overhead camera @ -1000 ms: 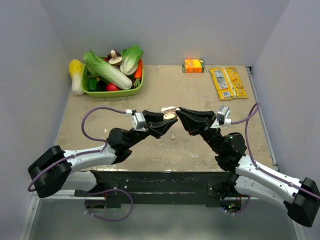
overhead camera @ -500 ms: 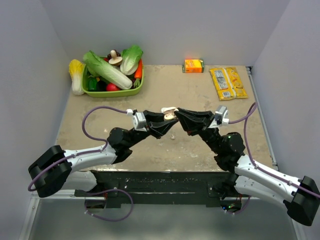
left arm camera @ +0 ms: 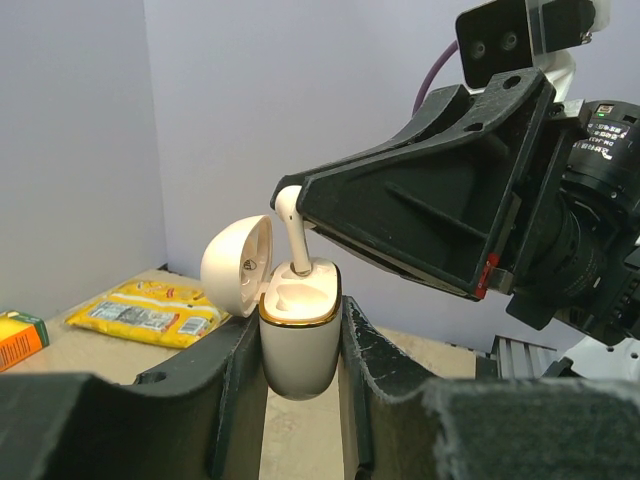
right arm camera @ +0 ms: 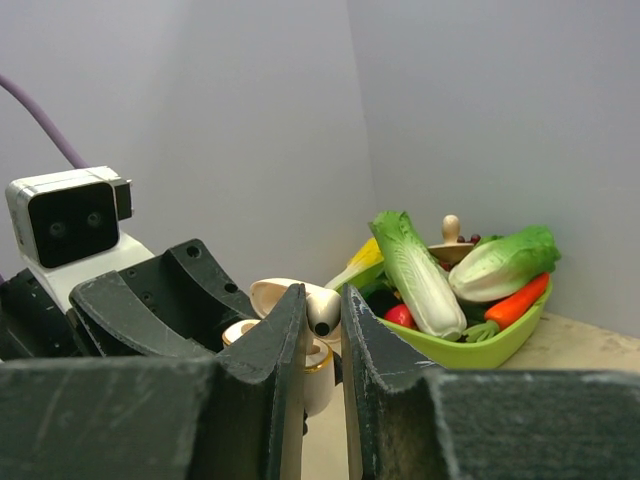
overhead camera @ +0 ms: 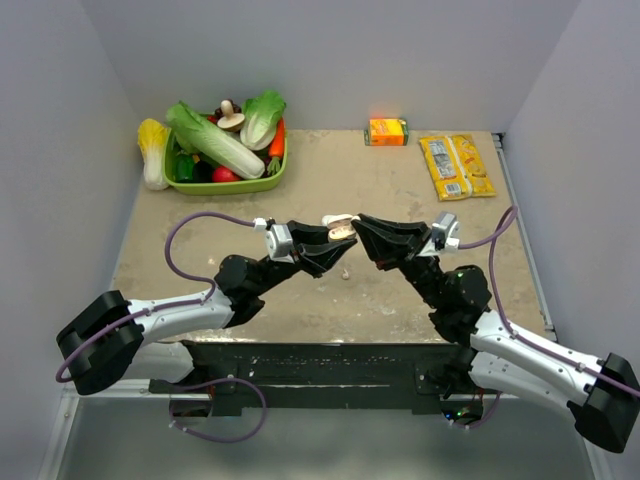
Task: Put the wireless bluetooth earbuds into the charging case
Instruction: Place the earbud in the charging case.
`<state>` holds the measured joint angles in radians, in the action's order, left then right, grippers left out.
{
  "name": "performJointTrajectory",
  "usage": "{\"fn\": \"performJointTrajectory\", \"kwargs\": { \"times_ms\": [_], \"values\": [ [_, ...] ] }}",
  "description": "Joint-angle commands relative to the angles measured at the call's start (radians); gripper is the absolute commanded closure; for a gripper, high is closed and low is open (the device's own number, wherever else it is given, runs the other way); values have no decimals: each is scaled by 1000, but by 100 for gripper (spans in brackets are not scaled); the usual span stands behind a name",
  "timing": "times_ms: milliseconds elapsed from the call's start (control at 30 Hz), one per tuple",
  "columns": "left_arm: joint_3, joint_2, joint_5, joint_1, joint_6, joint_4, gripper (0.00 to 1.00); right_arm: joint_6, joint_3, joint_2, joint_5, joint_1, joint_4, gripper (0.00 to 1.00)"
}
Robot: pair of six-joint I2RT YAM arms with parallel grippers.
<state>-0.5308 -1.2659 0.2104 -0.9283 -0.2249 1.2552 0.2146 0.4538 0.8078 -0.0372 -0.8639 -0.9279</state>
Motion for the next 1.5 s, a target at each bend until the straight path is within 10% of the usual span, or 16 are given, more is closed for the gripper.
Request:
{"fn": "performJointTrajectory", "kwargs": {
  "times_ms": [0,467,700,1467],
  "values": [
    [-12,11,0,-4,-2,332,100,-41,5,-19,-39,-3,9,100],
    [-28,11,-2,-4,5,331,100,-66,26,-7,34,-1,95,100],
    [-37,7,-2,-6,12,331,100,-64,51,-21,51,-3,175,75],
    [-38,-24,-16,-4,10,342,100,80,178,-96,-70,-3,308,43]
  ]
}}
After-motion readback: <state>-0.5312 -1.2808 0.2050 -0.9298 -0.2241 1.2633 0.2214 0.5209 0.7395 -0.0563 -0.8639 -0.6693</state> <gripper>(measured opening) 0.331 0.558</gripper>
